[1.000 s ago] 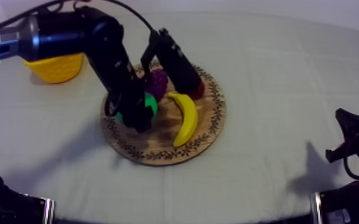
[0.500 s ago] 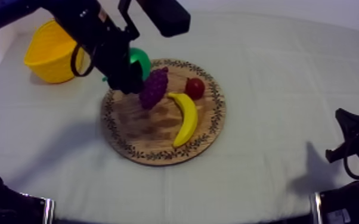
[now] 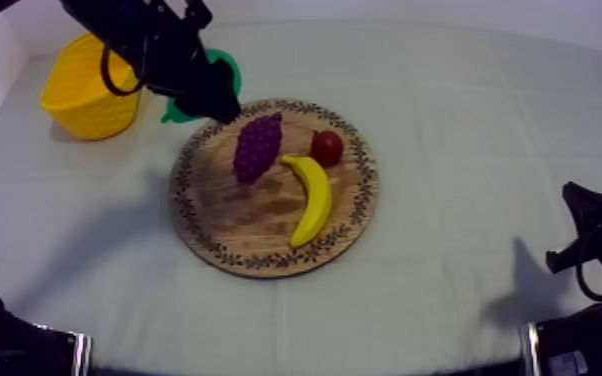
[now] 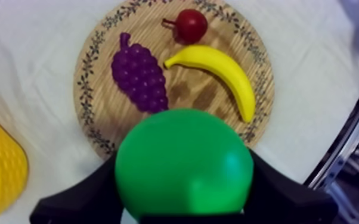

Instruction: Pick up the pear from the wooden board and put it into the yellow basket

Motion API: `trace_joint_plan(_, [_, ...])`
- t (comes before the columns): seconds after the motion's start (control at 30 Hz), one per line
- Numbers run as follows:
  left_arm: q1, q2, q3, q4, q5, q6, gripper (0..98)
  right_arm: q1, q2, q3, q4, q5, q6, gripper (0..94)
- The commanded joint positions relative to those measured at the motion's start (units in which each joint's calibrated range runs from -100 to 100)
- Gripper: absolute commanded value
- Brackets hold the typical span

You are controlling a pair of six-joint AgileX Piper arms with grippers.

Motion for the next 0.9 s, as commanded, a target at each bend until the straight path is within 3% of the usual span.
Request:
trace_joint_plan(0.0, [-0.07, -0.06, -0.07, 0.21, -0.01, 5.72, 52.1, 0.02, -0.03, -0.02, 0.01, 0.02, -0.01, 0.4])
trace_joint_plan(0.23, [-0.53, -0.62, 0.34, 1.59, 1.37, 15.78, 53.2, 0.02, -0.03, -0.02, 0.01, 0.02, -0.01, 0.4])
trace_joint_plan(0.43, [-0.69, -0.97, 0.68, 2.43, 1.51, 21.61, 52.9, 0.02, -0.03, -0.02, 0.01, 0.02, -0.01, 0.4])
trace_joint_plan(0.57, [-1.30, -0.71, 0.33, 2.48, 1.07, 22.14, 53.4, 0.02, -0.03, -0.02, 0.01, 0.02, -0.01, 0.4])
trace_joint_plan(0.87, [-6.94, 2.14, -2.67, 2.07, 1.38, 18.46, 54.0, 0.02, -0.03, -0.02, 0.01, 0.02, -0.01, 0.4])
